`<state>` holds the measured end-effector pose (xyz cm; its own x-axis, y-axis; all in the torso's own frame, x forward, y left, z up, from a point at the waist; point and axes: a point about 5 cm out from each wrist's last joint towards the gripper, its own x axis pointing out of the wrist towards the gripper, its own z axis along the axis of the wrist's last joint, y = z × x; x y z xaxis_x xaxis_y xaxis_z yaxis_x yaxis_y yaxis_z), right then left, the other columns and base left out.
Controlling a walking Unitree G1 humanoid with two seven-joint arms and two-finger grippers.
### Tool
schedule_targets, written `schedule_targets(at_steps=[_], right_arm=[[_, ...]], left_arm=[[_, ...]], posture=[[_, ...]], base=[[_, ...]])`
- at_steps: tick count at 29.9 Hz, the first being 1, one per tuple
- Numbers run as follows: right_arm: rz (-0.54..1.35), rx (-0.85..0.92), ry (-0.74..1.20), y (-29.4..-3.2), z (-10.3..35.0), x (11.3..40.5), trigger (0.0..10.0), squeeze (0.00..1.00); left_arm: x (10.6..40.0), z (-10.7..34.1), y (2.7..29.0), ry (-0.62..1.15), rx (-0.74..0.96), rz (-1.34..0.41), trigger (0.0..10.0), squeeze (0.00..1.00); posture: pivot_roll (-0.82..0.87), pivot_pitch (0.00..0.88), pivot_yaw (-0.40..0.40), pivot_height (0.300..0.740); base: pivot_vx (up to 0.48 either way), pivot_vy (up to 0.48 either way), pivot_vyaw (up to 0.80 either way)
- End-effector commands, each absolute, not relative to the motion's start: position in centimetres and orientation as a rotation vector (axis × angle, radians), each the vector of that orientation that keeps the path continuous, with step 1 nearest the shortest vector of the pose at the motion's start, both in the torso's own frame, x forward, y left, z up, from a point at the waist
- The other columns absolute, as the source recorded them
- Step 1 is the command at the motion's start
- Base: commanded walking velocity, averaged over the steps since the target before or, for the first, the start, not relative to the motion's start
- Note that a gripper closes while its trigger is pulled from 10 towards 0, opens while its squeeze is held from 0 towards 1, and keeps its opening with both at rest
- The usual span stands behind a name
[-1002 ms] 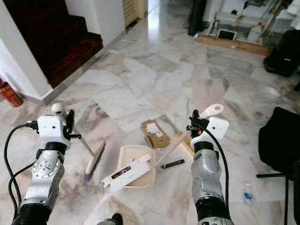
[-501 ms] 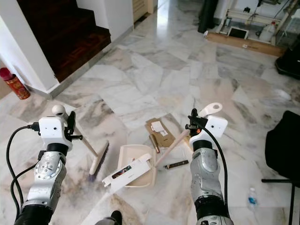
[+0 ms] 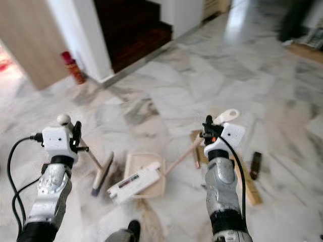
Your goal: Sweep floor
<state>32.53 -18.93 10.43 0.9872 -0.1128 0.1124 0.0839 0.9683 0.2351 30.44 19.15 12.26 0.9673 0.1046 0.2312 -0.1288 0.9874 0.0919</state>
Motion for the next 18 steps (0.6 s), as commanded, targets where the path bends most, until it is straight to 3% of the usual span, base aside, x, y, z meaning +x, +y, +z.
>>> schedule_targets(at_steps=[1,18], right_arm=[[-0.085,0.234,-0.151,-18.50,11.16,32.90,10.0,0.00],[-0.085,0.232,-0.153,-18.45,11.27,33.00,10.0,0.00]], left_arm=[[30.43,12.92,19.45,-0.261,0.106,0.130,10.0,0.00],[30.57,13.11,19.78,-0.264,0.115,0.135,10.0,0.00]], posture=[[0.02,0.140,-0.023,0.740],[0.03,0.146,-0.019,0.740]], base=[[0.000,0.000,0.80],[0.000,0.000,0.80]])
